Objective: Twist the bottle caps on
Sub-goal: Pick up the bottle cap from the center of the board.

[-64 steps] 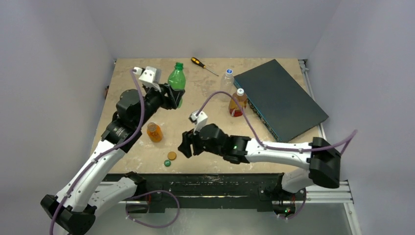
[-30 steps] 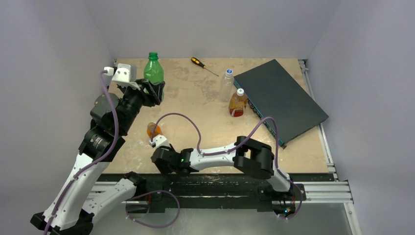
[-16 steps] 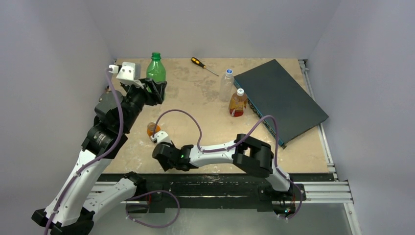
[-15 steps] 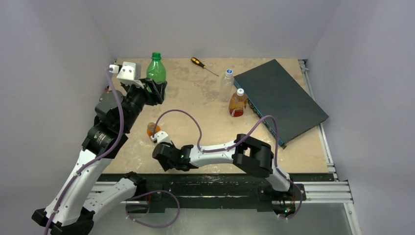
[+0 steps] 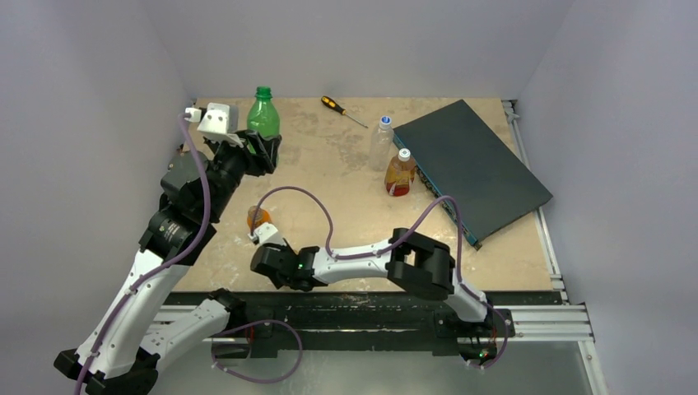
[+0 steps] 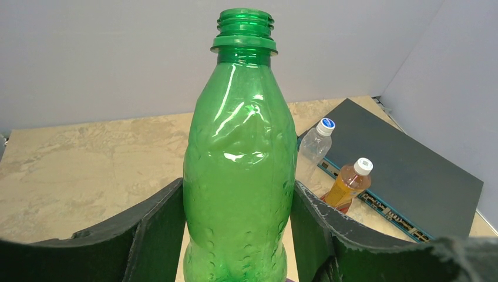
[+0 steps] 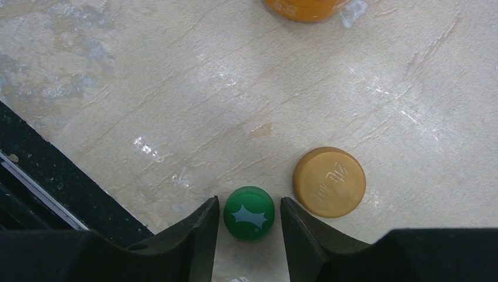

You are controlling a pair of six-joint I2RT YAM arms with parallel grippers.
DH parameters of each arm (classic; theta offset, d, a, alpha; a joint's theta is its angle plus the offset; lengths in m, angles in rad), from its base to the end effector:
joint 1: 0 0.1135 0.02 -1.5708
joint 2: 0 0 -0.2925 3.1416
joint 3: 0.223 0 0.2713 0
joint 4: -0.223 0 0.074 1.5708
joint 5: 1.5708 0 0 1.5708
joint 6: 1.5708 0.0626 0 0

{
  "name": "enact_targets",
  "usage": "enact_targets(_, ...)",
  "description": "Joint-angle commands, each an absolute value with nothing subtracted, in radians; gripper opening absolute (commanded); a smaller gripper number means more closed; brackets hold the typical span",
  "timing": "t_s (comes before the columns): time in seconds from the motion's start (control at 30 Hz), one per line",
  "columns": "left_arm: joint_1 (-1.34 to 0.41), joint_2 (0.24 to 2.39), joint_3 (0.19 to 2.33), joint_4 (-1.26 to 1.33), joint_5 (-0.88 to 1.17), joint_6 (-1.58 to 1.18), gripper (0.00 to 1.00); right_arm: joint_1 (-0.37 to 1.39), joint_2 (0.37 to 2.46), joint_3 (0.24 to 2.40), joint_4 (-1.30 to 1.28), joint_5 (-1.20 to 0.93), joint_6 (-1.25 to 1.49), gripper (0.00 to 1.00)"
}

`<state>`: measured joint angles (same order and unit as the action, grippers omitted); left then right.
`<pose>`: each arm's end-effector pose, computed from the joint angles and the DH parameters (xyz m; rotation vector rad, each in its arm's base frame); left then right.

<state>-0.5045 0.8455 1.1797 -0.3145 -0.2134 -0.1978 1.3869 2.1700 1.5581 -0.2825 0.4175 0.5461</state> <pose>0.1739 -0.0809 0.4785 0.0697 1.5630 -0.3892 0.1197 0.5048 0.1498 -0.8149 2.2602 0.4051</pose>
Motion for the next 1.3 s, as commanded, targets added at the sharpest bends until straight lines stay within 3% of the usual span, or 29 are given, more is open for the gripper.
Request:
enact_targets(0.0, -0.500, 0.846, 1.175, -0.274, -0.220, -0.184, 0.00, 1.394, 2.188, 1.599, -0.334, 0.446, 0.548, 0.42)
enact_targets(0.2, -0.500, 0.849, 1.177, -0.284, -0.218, -0.166, 0.00, 1.380, 2.110, 1.540, -0.322, 0.387, 0.550, 0.28)
enact_targets(0.4, -0.500, 0.853, 1.151, -0.288, -0.165, -0.091, 0.00, 1.297, 1.820, 1.342, -0.233, 0.250, 0.534, 0.21)
enact_targets(0.67, -0.500, 0.936, 1.091, -0.323, 0.127, 0.065, 0.00, 0.968, 1.401, 1.077, -0.210, -0.003, 0.534, 0.19)
enact_targets(0.8, -0.500, 0.936, 1.010, -0.297, 0.259, 0.132, 0.00, 0.732, 1.232, 1.009, -0.204, -0.222, 0.520, 0.19)
enact_targets(1.03, -0.502, 0.885, 0.903, -0.306, 0.507, 0.265, 0.00, 0.373, 1.085, 0.966, -0.066, -0.815, 0.589, 0.18)
enact_targets(1.17, -0.502, 0.857, 0.870, -0.310, 0.613, 0.297, 0.00, 0.332, 1.085, 0.901, 0.210, -1.057, 0.777, 0.17)
enact_targets(1.27, -0.502, 0.854, 0.864, -0.299, 0.687, 0.286, 0.00, 0.332, 1.101, 0.854, 0.435, -1.105, 0.935, 0.18)
